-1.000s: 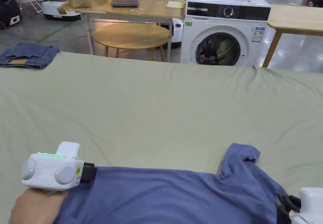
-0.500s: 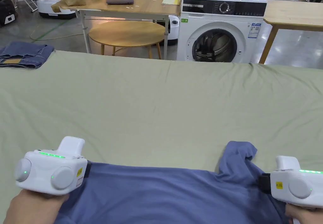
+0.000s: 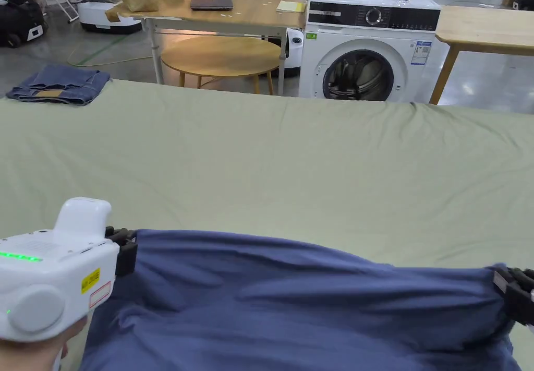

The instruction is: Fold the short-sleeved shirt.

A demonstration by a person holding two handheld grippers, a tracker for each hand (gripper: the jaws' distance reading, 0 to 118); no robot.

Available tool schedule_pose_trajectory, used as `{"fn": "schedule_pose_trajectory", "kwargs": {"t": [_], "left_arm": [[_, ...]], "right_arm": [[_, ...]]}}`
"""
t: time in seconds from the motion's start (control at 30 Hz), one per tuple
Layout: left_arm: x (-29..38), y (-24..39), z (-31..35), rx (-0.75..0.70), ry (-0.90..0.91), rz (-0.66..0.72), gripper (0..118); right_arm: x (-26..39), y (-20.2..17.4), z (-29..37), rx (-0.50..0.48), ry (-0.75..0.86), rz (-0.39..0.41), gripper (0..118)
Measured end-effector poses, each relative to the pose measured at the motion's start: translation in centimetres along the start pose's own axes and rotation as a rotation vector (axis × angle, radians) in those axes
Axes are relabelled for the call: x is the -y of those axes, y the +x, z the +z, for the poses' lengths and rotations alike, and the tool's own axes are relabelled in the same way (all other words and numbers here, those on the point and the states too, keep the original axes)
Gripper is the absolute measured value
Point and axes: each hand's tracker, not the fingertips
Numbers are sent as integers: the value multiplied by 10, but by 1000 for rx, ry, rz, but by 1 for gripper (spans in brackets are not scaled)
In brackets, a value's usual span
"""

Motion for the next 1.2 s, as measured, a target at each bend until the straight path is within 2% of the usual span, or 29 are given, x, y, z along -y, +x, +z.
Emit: {"fn": "schedule_pose_trajectory", "kwargs": {"t": [0.07, 0.17, 0.23, 0.3, 0.4, 0.47, 0.5, 0.53, 0.57, 0.6, 0.63, 0.67, 0.8, 0.87, 0.9, 0.93, 0.97, 1.0, 1.03, 1.13, 1.2], "left_arm": [[22, -2, 22, 2, -5, 4, 4], [66, -9, 32, 11, -101, 56, 4], [95, -10, 31, -26, -174, 66, 4], [121, -18, 28, -18, -248, 125, 4], [140, -25, 22, -43, -253, 163, 4], [140, -23, 17, -47, -252, 159, 7], [135, -17, 20, -62, -240, 140, 19], [131, -13, 22, -75, -221, 120, 45], [125, -8, 25, -73, -186, 105, 71], [117, -1, 30, -58, -130, 102, 93], [110, 6, 36, -50, -76, 93, 105], [100, 18, 40, -50, -22, 72, 106], [66, 63, 43, -21, 133, 21, 106], [54, 81, 39, -28, 157, 13, 105], [52, 84, 35, -30, 176, 4, 100], [50, 88, 33, -29, 195, -3, 71], [47, 92, 32, -29, 208, -10, 28], [44, 95, 30, -18, 199, -22, 0], [45, 95, 26, -17, 182, -27, 0], [47, 85, 29, 28, 166, -16, 0], [53, 65, 27, 52, 142, 77, 0]], "right_arm": [[21, -4, 26, 6, -3, 2, 2], [67, -8, 40, 65, -71, 46, 2], [101, -10, 39, 73, -138, 33, 2], [130, -14, 35, 123, -206, 32, 2], [154, -14, 28, 119, -259, -18, 2], [152, -16, 28, 127, -248, -20, 2], [148, -18, 30, 132, -237, -19, 3], [141, -20, 33, 128, -218, -21, 9], [131, -23, 40, 112, -178, -28, 24], [121, -27, 47, 100, -129, -41, 47], [110, -32, 51, 75, -91, -60, 76], [98, -37, 56, 37, -47, -77, 85], [57, -70, 65, -44, 168, -93, 85], [45, -87, 65, -27, 243, -83, 84], [40, -93, 63, -41, 252, -66, 79], [38, -98, 62, -44, 252, -55, 51], [37, -104, 61, -24, 275, -40, 14], [36, -109, 59, 0, 291, -25, 0], [36, -112, 59, 41, 295, -12, 0], [35, -113, 60, 0, 279, -13, 0], [37, -114, 61, 0, 281, -7, 0]]}}
